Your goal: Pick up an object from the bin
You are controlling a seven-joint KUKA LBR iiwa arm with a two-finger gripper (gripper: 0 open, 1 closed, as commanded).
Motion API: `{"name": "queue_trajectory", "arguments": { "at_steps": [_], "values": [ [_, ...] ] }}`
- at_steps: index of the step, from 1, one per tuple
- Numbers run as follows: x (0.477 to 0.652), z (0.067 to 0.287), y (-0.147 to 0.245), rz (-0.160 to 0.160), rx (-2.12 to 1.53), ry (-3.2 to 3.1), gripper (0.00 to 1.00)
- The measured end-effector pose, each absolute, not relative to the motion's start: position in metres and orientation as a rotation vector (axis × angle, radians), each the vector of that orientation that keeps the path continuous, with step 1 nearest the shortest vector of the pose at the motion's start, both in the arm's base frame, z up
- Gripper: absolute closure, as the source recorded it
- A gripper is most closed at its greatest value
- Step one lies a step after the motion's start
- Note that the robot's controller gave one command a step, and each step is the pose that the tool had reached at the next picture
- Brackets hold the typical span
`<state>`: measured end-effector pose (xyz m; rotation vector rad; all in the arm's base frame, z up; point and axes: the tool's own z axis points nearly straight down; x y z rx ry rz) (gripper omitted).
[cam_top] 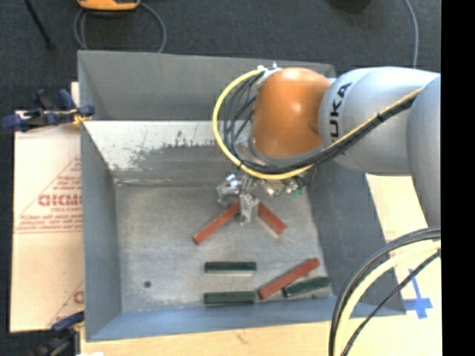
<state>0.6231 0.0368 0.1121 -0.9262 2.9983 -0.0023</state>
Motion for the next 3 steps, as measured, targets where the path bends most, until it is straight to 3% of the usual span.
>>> {"name": "queue_trajectory", "arguments": {
  "at_steps": [1,3],
  "values": [
    [0.6234,0.1224,0.0367,-0.003,-0.925,2.998,1.00],
    [0.6235,0.1232,0.0367,-0.003,-0.924,2.997,1.00]
  ]
}}
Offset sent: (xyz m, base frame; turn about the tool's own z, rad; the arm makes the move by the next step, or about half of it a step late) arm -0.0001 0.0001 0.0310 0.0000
